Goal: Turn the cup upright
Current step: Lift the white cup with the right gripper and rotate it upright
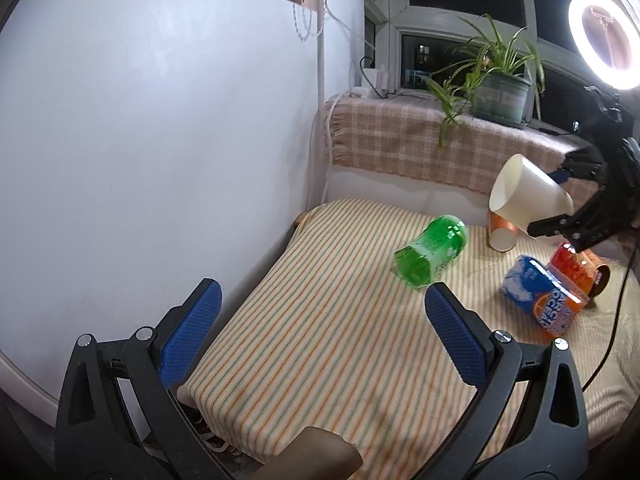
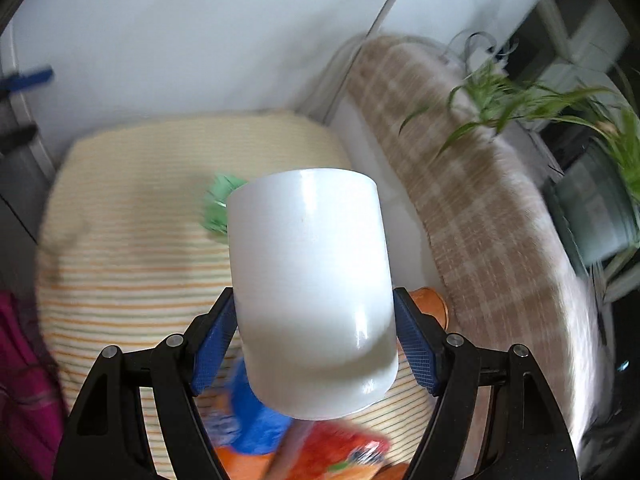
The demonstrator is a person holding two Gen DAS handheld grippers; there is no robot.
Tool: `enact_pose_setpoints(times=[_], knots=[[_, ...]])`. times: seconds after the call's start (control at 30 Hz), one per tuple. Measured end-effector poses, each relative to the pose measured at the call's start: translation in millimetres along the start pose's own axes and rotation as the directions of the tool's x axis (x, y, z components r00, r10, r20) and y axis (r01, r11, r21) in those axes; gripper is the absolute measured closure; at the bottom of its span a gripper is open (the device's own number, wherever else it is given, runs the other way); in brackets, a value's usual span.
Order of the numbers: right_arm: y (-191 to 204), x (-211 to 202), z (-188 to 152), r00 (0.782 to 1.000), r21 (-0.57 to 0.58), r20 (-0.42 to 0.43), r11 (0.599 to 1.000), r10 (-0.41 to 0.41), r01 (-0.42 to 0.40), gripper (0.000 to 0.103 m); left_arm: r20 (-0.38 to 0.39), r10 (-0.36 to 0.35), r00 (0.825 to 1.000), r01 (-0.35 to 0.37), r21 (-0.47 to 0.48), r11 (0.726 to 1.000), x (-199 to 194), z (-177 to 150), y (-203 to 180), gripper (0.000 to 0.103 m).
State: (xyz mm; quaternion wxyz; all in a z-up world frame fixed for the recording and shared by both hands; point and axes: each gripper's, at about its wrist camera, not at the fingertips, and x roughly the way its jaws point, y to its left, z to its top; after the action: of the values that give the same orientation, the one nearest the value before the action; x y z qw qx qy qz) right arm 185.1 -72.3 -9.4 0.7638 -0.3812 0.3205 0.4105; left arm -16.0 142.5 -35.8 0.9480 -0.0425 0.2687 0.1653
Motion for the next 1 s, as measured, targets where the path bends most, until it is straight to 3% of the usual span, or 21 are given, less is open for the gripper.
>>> enact_pose_setpoints(times=[0.23, 0.33, 0.4, 0.5, 0.6, 0.7, 0.8, 0.87, 1.0], knots=[[37, -48, -34, 0.992, 0.189, 0.122, 0.981, 0.019, -0.042, 0.028, 0.006, -0.052, 0.999, 0.052, 0.02, 0.998, -17, -6, -14, 0.0], [49, -66, -61, 0.985, 0.331, 0.167, 0.939, 0.04, -0.094, 0.027, 0.011, -0.077, 0.997, 0.077, 0.04, 0.996, -22, -9, -25, 0.0], [56, -72, -81, 0.983, 0.446, 0.178, 0.886, 0.048, -0.124, 0.027, 0.01, -0.095, 0.995, 0.094, 0.047, 0.994, -23, -11, -33, 0.0], [60, -70, -121, 0.976, 0.636, 0.199, 0.745, 0.092, -0.2, 0.027, 0.003, -0.126, 0.992, 0.126, 0.059, 0.99, -23, -13, -47, 0.0], [68, -65, -163, 0.971, 0.782, 0.211, 0.576, 0.113, -0.237, 0.027, -0.009, -0.163, 0.987, 0.163, 0.08, 0.983, -25, -16, -63, 0.0], [73, -56, -197, 0.969, 0.867, 0.217, 0.432, 0.122, -0.248, 0.027, -0.033, -0.207, 0.978, 0.209, 0.096, 0.973, -26, -20, -79, 0.0], [76, -43, -228, 0.96, 0.926, 0.241, 0.263, 0.14, -0.271, 0.027, -0.078, -0.26, 0.962, 0.267, 0.092, 0.959, -23, -25, -94, 0.0], [79, -39, -242, 0.955, 0.94, 0.257, 0.192, 0.144, -0.282, 0.027, -0.115, -0.289, 0.95, 0.299, 0.086, 0.95, -19, -29, -106, 0.0], [79, -31, -252, 0.956, 0.952, 0.258, 0.133, 0.136, -0.276, 0.027, -0.155, -0.331, 0.931, 0.348, 0.105, 0.931, -19, -33, -127, 0.0]])
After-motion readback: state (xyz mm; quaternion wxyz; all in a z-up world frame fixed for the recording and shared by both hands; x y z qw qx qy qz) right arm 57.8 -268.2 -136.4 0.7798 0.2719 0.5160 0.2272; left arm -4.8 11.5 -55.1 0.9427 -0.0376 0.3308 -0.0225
